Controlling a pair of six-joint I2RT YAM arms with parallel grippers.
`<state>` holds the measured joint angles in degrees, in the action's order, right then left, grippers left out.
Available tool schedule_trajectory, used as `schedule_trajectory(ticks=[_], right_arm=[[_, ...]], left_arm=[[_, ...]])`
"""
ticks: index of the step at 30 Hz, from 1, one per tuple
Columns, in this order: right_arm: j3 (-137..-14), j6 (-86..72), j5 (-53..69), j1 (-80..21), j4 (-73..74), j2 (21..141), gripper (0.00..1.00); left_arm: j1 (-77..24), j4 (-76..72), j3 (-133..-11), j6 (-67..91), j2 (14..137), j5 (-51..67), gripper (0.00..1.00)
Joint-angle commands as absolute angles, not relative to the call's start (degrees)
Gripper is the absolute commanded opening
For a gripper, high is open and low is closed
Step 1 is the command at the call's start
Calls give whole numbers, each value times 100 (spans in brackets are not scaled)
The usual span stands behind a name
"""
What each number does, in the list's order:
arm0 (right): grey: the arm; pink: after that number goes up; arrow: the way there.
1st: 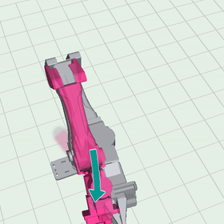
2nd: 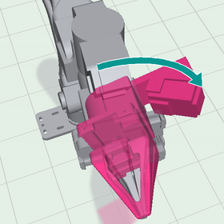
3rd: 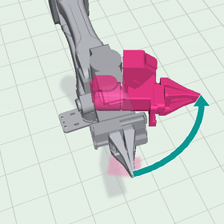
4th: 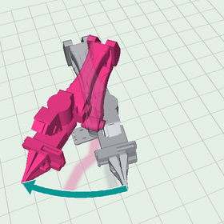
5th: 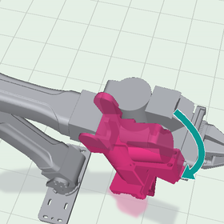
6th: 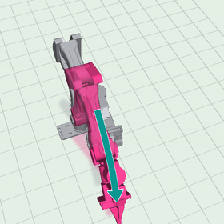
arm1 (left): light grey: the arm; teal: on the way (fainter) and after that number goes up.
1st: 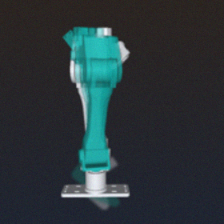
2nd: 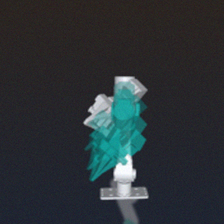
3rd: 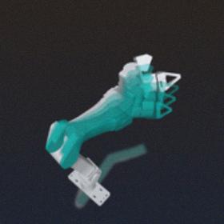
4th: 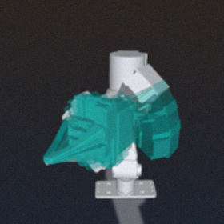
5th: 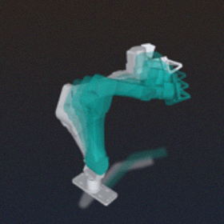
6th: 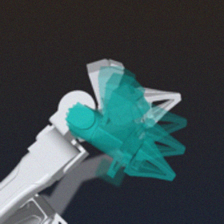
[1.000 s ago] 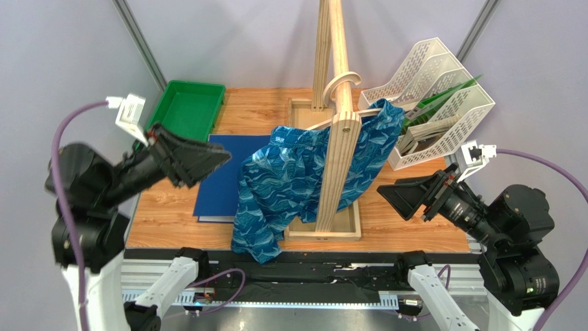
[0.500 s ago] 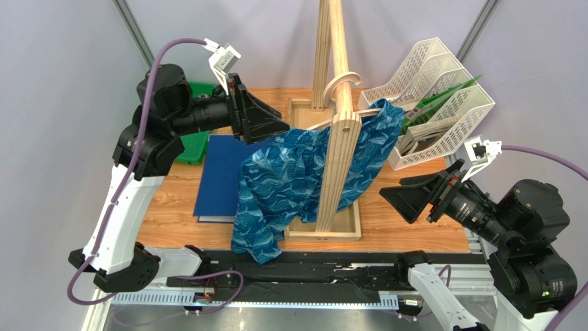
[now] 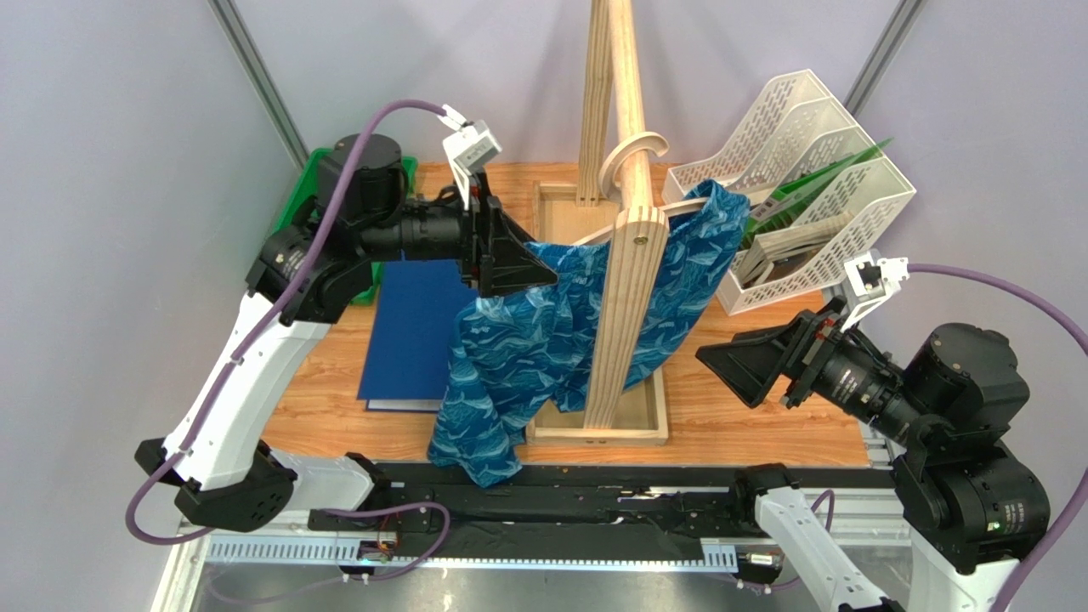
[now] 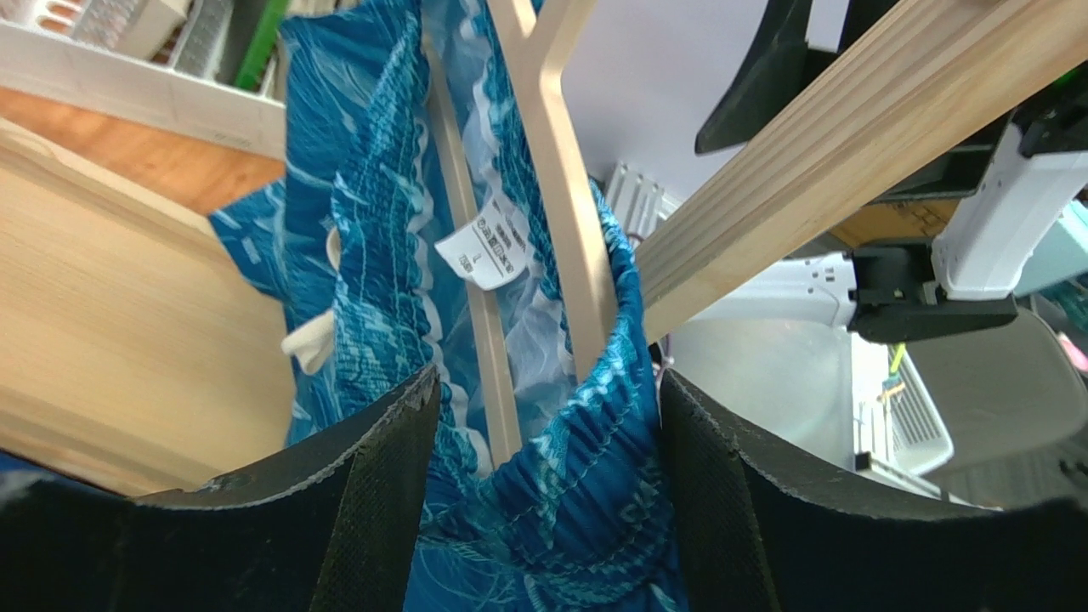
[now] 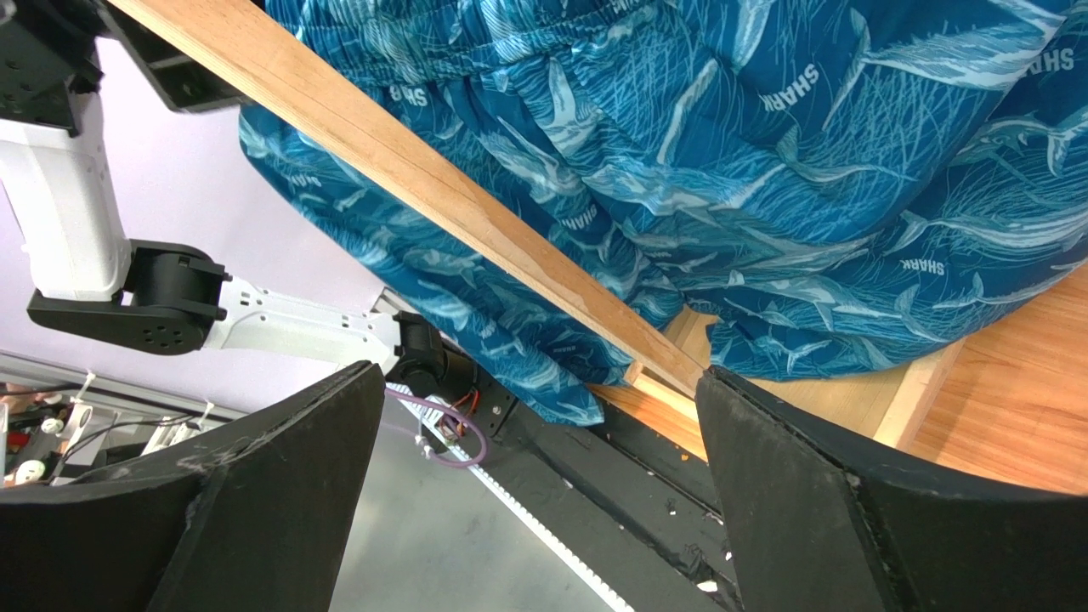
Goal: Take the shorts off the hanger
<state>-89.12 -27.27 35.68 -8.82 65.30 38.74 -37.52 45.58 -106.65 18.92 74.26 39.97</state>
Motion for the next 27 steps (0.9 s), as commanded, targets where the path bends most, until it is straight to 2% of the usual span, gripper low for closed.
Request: schedule_trajectory(ticks=[1,5,7,8,11,14,27], right_arm=[[-8842,-2865,3665,-879,6188,3814,100],[-8859,-2874,3718,-870,6187,3815,100],[-8886,-2848,3700,-879,6205,3814,100],[-8894,-2856,3691,-870,6214,3823,100],[-8895,-2856,3683,-879,6214,3823,100],[-8894,-2865,3674,-870,6205,3797,100],[-9105,-2988,3542,-879,6214,3858,100]], left_arm=[[-3972,4500,-10477,1749,7435,3911,67],[-4017,4421,-10310,1942,7401,3613,59],[-4008,4351,-10187,2100,7383,3490,50],[-4017,4359,-10160,2135,7374,3385,44],[-4017,4351,-10116,2250,7383,3261,16],[-4017,4246,-10107,2329,7365,3287,1],[-3877,4043,-10933,2539,7339,2856,0]])
